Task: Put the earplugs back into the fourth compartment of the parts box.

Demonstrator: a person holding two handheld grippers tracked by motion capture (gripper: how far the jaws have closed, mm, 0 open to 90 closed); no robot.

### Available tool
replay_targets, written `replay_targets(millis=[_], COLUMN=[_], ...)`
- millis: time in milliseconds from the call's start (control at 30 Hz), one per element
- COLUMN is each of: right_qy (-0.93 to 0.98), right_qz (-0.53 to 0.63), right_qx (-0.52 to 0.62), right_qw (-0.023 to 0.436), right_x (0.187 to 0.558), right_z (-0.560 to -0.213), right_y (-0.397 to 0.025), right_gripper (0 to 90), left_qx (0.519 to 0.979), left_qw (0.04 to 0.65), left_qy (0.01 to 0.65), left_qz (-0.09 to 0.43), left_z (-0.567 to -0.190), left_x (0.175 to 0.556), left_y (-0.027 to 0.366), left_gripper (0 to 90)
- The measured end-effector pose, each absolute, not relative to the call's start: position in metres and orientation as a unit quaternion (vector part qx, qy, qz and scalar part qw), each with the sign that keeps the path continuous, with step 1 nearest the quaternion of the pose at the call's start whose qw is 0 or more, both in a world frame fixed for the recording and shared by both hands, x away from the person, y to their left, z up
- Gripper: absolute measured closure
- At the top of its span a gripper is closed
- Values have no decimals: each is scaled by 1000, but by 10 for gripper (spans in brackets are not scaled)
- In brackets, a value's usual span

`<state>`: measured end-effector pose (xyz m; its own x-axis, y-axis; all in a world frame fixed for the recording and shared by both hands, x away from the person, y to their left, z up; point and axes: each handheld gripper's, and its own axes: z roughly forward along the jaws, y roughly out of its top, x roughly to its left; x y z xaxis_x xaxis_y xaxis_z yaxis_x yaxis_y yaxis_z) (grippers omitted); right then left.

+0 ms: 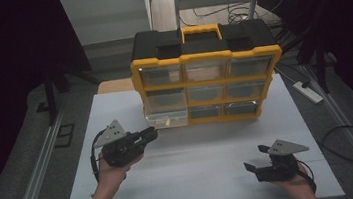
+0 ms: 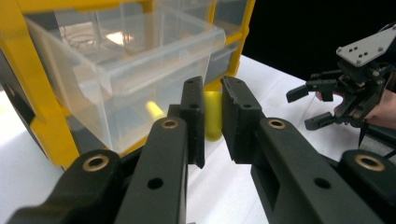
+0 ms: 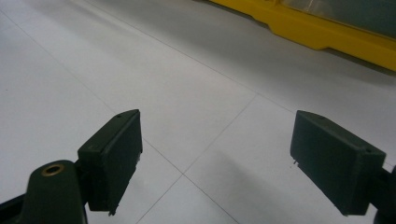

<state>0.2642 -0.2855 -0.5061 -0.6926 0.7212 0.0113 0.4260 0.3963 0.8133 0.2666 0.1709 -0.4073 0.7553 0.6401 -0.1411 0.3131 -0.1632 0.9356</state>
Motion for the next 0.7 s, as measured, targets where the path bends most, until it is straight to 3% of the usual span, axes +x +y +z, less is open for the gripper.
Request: replay_targets(millis=[400, 700], right_qy=[816, 816], right_qz=[426, 426], right_qx=[349, 350], right_qw=[175, 176], right_x=[264, 263], right_z=[-505, -505], right_y=[-286, -287], right_gripper=[178, 178], left_qx=[748, 755], left_qw=[566, 552], left_qy=[305, 318], left_qz=[162, 156], left_z=[-375, -369], left_x=[282, 317], left_y=[162, 146], left_gripper=[790, 789])
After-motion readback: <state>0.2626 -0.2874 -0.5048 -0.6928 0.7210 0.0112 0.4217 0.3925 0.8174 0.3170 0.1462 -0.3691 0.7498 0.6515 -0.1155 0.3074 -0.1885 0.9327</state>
